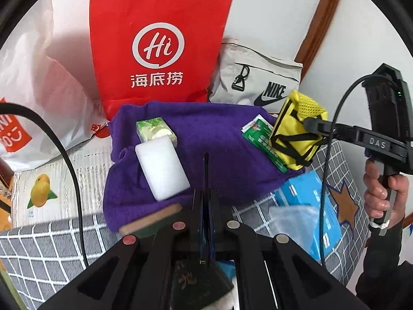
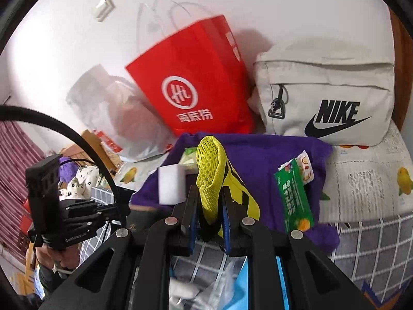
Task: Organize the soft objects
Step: 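Carry the yellow pouch onto the purple towel and open right gripper while left moves over towel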
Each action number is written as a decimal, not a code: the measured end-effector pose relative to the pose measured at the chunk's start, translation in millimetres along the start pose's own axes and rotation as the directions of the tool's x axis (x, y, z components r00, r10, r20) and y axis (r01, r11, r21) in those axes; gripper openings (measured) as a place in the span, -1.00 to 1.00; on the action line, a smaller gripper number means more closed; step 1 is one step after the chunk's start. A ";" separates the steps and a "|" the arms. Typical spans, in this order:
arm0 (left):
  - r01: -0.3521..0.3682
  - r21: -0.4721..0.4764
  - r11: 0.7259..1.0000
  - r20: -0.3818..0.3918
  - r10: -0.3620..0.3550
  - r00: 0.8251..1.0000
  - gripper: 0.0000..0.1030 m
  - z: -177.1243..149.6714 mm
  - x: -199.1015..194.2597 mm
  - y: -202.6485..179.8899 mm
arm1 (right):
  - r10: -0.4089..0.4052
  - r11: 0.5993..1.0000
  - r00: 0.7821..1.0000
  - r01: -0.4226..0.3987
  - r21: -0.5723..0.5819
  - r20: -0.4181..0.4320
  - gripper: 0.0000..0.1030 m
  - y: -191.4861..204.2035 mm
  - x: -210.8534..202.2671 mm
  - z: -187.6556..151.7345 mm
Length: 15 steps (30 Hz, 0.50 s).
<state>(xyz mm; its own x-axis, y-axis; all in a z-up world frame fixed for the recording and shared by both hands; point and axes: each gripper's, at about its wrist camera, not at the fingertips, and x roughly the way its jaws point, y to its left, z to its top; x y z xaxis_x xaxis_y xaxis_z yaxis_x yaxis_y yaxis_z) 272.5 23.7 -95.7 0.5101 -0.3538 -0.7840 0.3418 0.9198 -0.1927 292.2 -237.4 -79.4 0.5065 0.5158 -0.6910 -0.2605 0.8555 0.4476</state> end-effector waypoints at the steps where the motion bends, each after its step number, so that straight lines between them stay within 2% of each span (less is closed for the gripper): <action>1: 0.002 -0.002 1.000 -0.002 -0.002 1.000 -0.92 2.5 3.0 1.3 | 0.008 1.000 1.000 -0.008 0.010 -0.010 -0.69 -3.4 5.7 2.7; 6: 0.013 -0.018 1.000 -0.020 -0.013 1.000 -0.92 17.0 20.6 8.8 | 0.062 0.997 0.995 -0.058 0.057 -0.081 -0.69 -19.3 43.4 13.6; 10: 0.014 -0.022 1.000 -0.038 -0.015 0.999 -0.92 25.6 32.8 12.4 | 0.101 0.992 0.979 -0.086 0.093 -0.178 -0.69 -30.8 73.5 18.3; 12: 0.018 -0.028 0.999 -0.043 -0.019 0.999 -0.92 29.9 37.7 14.1 | 0.095 0.991 0.970 -0.071 0.110 -0.225 -0.69 -39.0 86.6 18.4; 15: 0.015 -0.046 0.999 -0.050 -0.017 0.999 -0.92 36.0 45.6 16.5 | 0.068 0.993 0.976 -0.046 0.108 -0.208 -0.69 -47.9 89.2 22.2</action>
<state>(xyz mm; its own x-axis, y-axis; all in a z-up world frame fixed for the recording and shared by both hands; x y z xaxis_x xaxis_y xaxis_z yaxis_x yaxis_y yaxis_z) 329.8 16.7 -113.4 0.4639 -0.3603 -0.8093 0.3124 0.9214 -0.2311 368.1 -233.4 -149.9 0.3054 0.5713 -0.7618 -0.1930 0.8206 0.5380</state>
